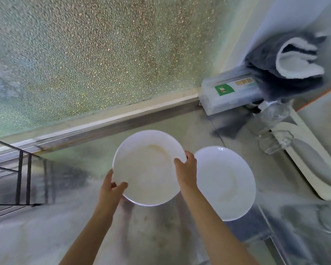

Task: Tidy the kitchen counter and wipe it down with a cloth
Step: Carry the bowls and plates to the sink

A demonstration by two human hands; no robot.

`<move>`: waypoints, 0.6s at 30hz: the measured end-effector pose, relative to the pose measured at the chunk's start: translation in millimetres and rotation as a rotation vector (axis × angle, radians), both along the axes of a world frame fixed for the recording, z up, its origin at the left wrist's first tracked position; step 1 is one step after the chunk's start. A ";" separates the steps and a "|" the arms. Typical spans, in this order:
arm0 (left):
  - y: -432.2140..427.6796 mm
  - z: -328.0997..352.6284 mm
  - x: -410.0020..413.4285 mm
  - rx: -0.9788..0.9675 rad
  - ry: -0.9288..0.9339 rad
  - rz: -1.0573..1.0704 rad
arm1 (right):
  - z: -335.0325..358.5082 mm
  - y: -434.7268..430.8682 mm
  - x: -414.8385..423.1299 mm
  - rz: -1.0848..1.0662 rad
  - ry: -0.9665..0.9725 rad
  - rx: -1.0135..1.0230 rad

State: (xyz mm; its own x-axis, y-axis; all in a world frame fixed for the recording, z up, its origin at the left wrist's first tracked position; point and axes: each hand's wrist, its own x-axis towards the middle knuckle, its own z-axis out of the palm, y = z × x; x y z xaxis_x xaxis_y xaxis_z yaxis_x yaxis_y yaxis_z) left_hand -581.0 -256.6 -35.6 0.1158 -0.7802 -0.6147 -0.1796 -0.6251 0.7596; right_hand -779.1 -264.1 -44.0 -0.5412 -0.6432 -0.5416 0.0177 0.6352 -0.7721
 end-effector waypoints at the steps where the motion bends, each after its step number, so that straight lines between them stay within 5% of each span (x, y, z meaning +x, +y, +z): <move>1: -0.3 3.7 -2.5 -0.030 -0.016 -0.029 | 2.0 6.5 -4.5 -0.031 0.005 -0.017; 6: -1.3 21.1 -40.8 -0.170 -0.074 -0.233 | 16.5 46.0 -48.6 -0.203 0.065 -0.134; 12: 13.9 8.2 -108.9 -0.082 0.053 -0.411 | 14.5 95.6 -118.0 -0.348 0.233 -0.079; 18: 28.9 -11.2 -148.2 -0.085 -0.084 -0.501 | -5.7 118.2 -148.8 -0.426 0.224 -0.040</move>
State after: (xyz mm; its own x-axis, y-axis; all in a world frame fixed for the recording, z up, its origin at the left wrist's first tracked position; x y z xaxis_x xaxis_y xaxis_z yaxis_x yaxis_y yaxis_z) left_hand -729.2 -227.8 -46.7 -0.2393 -0.7993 -0.5513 -0.5036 -0.3833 0.7742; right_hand -928.0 -145.9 -49.7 -0.8617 -0.3569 -0.3606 0.1000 0.5774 -0.8103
